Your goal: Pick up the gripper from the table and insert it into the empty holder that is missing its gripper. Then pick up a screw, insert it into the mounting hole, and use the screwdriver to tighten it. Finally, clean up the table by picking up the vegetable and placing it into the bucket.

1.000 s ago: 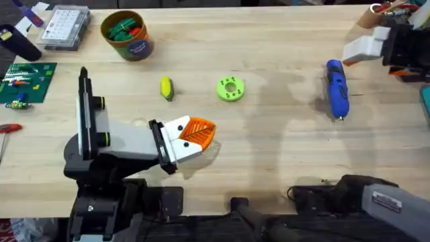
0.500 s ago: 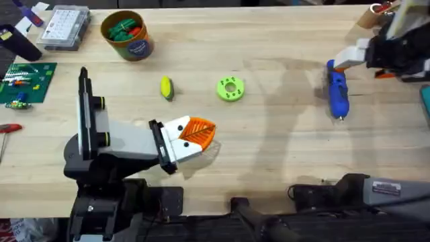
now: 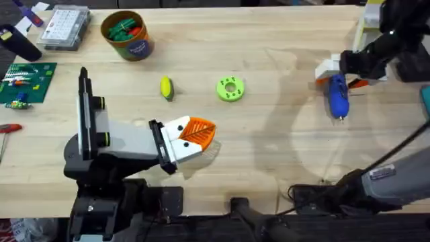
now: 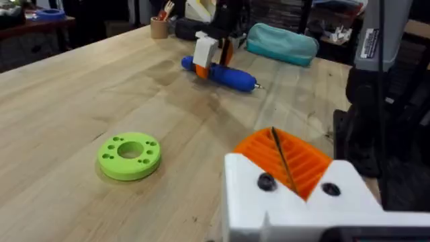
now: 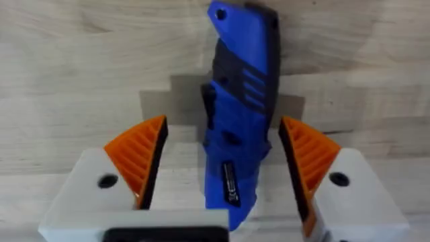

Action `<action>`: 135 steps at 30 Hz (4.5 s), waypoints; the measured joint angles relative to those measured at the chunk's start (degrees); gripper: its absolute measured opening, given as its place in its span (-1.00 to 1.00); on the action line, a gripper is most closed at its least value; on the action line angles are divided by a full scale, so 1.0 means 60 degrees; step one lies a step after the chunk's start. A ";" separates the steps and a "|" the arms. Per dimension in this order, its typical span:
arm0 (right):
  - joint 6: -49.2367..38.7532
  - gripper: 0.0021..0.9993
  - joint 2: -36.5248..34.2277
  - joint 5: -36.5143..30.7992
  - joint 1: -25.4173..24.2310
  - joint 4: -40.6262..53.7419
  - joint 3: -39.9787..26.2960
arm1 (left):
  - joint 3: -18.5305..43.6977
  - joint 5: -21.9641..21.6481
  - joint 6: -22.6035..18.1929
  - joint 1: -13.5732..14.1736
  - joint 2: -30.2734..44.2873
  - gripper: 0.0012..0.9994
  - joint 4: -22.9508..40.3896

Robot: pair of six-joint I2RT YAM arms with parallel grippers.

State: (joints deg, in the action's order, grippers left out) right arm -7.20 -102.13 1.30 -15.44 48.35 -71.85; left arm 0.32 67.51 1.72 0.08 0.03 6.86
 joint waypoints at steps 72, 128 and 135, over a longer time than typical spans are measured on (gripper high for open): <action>-0.0153 -0.96 0.0708 0.1977 0.1386 0.0078 -0.7043 | 0.0000 -0.0004 0.0000 0.0000 0.0000 -0.99 0.0000; 0.5024 -0.97 0.0729 1.0126 0.6464 -1.3318 -0.3961 | 0.0000 -0.0006 0.0006 0.0000 0.0000 -0.99 0.0000; 0.5992 -0.97 0.0726 1.0634 0.6658 -1.4774 -0.3082 | 0.0000 -0.0004 0.0004 0.0000 0.0000 -0.99 0.0002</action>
State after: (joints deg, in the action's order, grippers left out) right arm 28.75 -97.78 65.10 24.50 -40.29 -90.34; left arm 0.32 67.48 1.74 0.08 0.03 6.87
